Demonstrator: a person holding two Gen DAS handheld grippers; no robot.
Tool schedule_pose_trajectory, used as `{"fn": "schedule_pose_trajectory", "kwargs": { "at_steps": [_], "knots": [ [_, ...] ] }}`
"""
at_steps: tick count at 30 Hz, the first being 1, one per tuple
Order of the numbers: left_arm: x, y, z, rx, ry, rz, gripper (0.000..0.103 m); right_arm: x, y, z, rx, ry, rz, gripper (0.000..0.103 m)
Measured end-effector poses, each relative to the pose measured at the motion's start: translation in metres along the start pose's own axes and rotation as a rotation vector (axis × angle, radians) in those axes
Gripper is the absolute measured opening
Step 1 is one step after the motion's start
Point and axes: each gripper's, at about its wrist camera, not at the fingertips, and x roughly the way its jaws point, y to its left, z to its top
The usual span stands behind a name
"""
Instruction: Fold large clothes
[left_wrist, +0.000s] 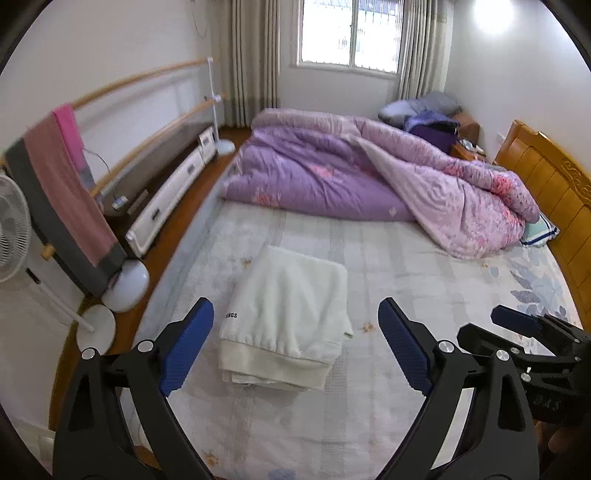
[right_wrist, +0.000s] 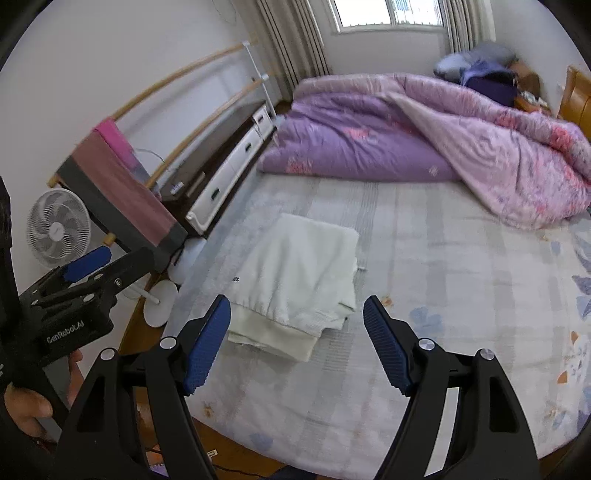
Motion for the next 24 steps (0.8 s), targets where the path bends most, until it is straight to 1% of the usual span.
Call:
{"fn": "schedule_pose_trajectory", "kwargs": {
  "at_steps": [2,3,4,9,13,16,18,20,21,24],
  "knots": [
    [-0.028,-0.021,-0.007,0.014,-0.032,0.012,0.091,-0.032,-0.010,-0.010,-0.009,-0.028,0.011,0.074],
    [-0.047,-0.038,-0.013,0.016,-0.045,0.018,0.091,-0.044,-0.015,-0.014,-0.018,-0.036,0.012,0.083],
    [-0.061,-0.051,-0.017,0.011,-0.057,0.025,0.092,-0.062,-0.021,-0.021,-0.033,-0.049,0.019,0.085],
    [-0.126,-0.106,-0.043,-0.034,-0.114,0.056,0.093,-0.134,-0.045,-0.053,-0.113,-0.087,0.019,0.085],
    [-0.175,-0.143,-0.062,-0.021,-0.161,0.080,0.093,-0.184,-0.055,-0.075,-0.127,-0.124,0.022,0.085],
    [-0.206,-0.157,-0.072,-0.023,-0.173,0.086,0.093,-0.220,-0.057,-0.091,-0.114,-0.155,0.028,0.087],
    [-0.230,-0.164,-0.079,-0.024,-0.199,0.087,0.093,-0.240,-0.055,-0.101,-0.112,-0.171,0.029,0.091],
    [-0.247,-0.166,-0.085,-0.027,-0.218,0.088,0.094,-0.258,-0.052,-0.111,-0.104,-0.196,0.032,0.091],
    [-0.259,-0.168,-0.089,-0.019,-0.235,0.080,0.094,-0.269,-0.050,-0.116,-0.103,-0.207,0.026,0.091],
    [-0.285,-0.168,-0.099,0.003,-0.254,0.054,0.095,-0.296,-0.038,-0.132,-0.093,-0.248,0.014,0.092]
  ]
}}
